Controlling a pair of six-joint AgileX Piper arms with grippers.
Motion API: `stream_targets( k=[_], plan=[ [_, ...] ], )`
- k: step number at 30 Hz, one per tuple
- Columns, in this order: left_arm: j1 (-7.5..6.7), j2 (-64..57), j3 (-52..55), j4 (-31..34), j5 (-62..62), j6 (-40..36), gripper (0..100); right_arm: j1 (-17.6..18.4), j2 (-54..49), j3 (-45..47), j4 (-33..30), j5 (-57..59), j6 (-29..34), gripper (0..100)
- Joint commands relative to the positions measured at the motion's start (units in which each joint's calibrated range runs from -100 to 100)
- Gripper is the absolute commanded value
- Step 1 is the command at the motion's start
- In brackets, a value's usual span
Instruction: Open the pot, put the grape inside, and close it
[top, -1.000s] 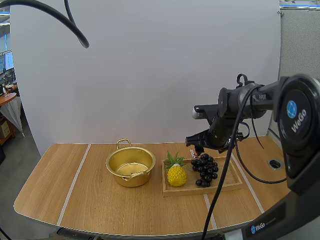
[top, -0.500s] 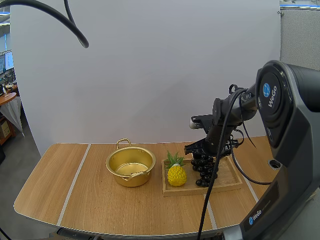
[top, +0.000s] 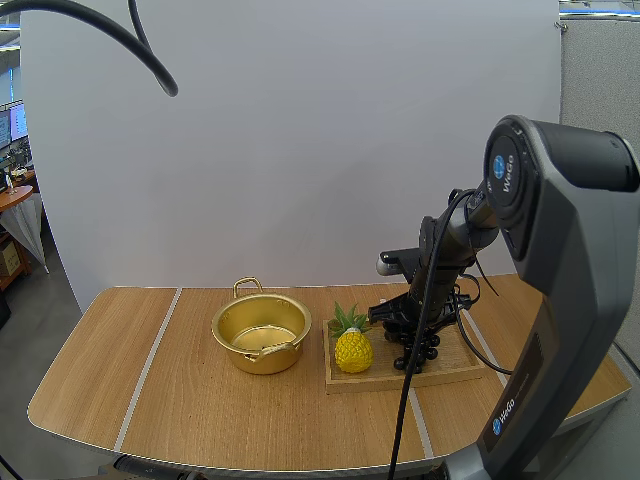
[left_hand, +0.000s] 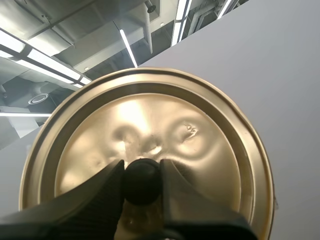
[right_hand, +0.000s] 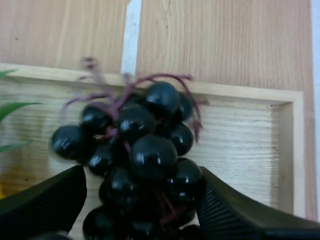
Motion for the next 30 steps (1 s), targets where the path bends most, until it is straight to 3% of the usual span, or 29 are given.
stream_targets(
  k=[1, 11, 12, 13, 14, 15, 16, 17, 23, 30],
  plan=[
    [-0.19, -0.26, -0.30, 0.43, -1.91, -0.26, 0, -0.17, 2.40, -0.28, -0.17, -1.77, -1.02, 100],
    [-0.19, -0.26, -0.30, 0.43, -1.91, -0.26, 0, -0.17, 3.60, -0.28, -0.07, -2.67, -1.16, 100],
    [-0.19, -0.26, -0.30, 0.43, -1.91, -0.26, 0, -0.17, 3.60, -0.28, -0.07, -2.67, -1.16, 92],
    [-0.19, -0.26, -0.30, 0.43, -1.91, -0.26, 0, -0.17, 3.60, -0.28, -0.07, -2.50, -1.16, 77],
    [-0.19, -0.26, -0.30, 0.43, -1.91, -0.26, 0, -0.17, 3.60, -0.28, -0.07, -1.79, -1.16, 49],
    [-0.19, -0.26, -0.30, 0.43, -1.91, -0.26, 0, -0.17, 3.60, -0.28, -0.07, -1.62, -1.16, 35],
    [-0.19, -0.26, -0.30, 0.43, -1.91, -0.26, 0, -0.17, 3.60, -0.28, -0.07, -1.03, -1.16, 10],
    [-0.19, -0.26, -0.30, 0.43, -1.91, -0.26, 0, -0.17, 3.50, -0.28, -0.07, -0.68, -1.16, 0],
    [-0.19, -0.26, -0.30, 0.43, -1.91, -0.26, 0, -0.17, 0.13, -0.28, -0.78, -0.26, -1.16, 0],
    [-0.19, -0.26, -0.30, 0.43, -1.91, -0.26, 0, -0.17, -13.28, -0.28, 0.35, 4.37, -1.16, 0]
  ],
)
